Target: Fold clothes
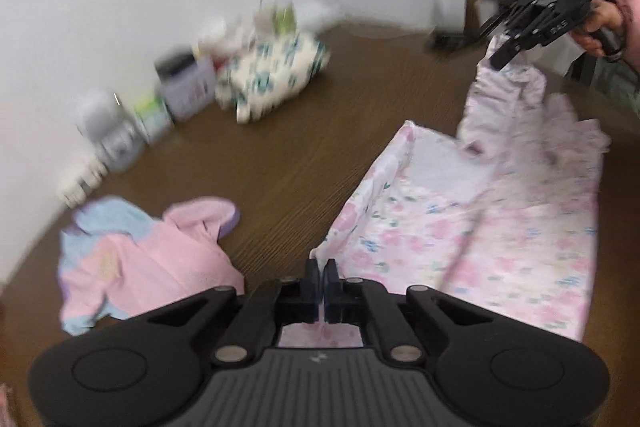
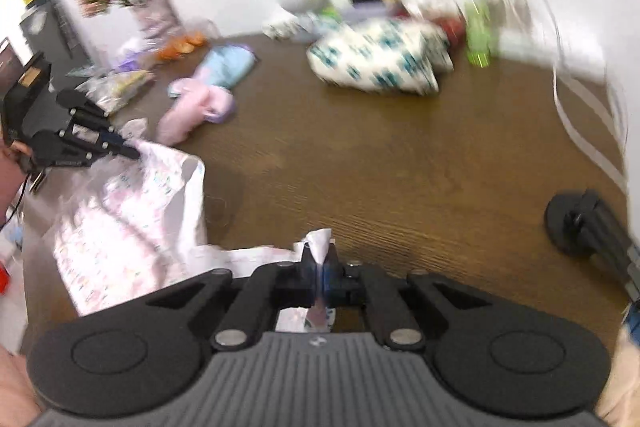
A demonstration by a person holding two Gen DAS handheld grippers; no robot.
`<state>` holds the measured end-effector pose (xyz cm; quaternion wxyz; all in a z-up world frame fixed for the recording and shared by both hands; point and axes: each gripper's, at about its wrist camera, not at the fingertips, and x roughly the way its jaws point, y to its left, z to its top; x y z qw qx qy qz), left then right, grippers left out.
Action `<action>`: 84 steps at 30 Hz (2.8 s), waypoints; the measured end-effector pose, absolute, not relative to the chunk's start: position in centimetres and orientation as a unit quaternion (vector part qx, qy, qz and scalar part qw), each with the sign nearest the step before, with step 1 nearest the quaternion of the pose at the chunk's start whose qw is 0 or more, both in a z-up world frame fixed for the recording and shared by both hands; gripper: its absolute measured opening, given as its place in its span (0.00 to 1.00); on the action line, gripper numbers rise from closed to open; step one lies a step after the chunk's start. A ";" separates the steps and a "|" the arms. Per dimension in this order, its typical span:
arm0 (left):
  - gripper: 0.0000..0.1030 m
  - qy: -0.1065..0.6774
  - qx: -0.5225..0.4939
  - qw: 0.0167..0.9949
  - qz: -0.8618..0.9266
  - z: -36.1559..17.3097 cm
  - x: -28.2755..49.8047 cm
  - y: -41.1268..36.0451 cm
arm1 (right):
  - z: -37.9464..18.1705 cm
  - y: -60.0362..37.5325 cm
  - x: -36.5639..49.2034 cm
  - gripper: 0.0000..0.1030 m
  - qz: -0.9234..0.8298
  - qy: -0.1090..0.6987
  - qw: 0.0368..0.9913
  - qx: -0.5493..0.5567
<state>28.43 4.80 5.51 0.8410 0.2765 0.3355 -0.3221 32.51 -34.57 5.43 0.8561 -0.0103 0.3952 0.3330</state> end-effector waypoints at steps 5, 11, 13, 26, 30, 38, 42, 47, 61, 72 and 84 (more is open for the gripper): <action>0.01 0.268 0.310 0.861 -0.300 6.1 17.8 4.8 | 8.9 -33.7 23.6 0.03 0.368 0.305 0.872 -0.104; 0.01 0.300 0.295 0.860 -0.287 1.9 12.6 3.5 | 6.3 -31.3 15.8 0.03 0.376 0.285 0.843 -0.259; 0.01 0.312 0.288 0.860 -0.283 0.4 11.9 3.4 | 5.1 -30.6 13.8 0.03 0.375 0.284 0.831 -0.298; 0.53 0.303 0.193 0.878 -0.317 3.0 9.4 5.6 | 6.5 -34.2 11.5 0.59 0.371 0.290 0.872 -0.129; 0.53 0.284 0.160 0.901 -0.287 4.5 11.5 4.4 | 8.1 -34.7 14.8 0.59 0.324 0.266 0.908 0.012; 0.12 0.363 0.159 0.886 -0.239 0.2 14.0 2.0 | 2.2 -28.1 21.4 0.21 0.260 0.368 0.890 0.073; 0.12 0.371 0.139 0.888 -0.234 -1.2 13.3 3.1 | 0.0 -25.5 19.0 0.21 0.271 0.378 0.885 -0.027; 0.23 0.367 0.105 0.893 -0.238 -1.1 13.5 4.2 | -0.7 -24.6 16.2 0.22 0.267 0.342 0.895 -0.105; 0.17 0.361 0.051 0.924 -0.114 0.5 15.9 10.8 | 2.6 -17.4 18.2 0.34 0.298 0.306 0.904 -0.029; 0.32 0.338 0.049 0.932 -0.123 -0.7 14.1 12.3 | -0.7 -14.9 16.0 0.42 0.297 0.332 0.890 -0.094; 0.40 0.323 0.057 0.936 -0.129 -0.9 17.2 8.6 | -1.1 -11.2 14.9 0.46 0.320 0.323 0.887 -0.083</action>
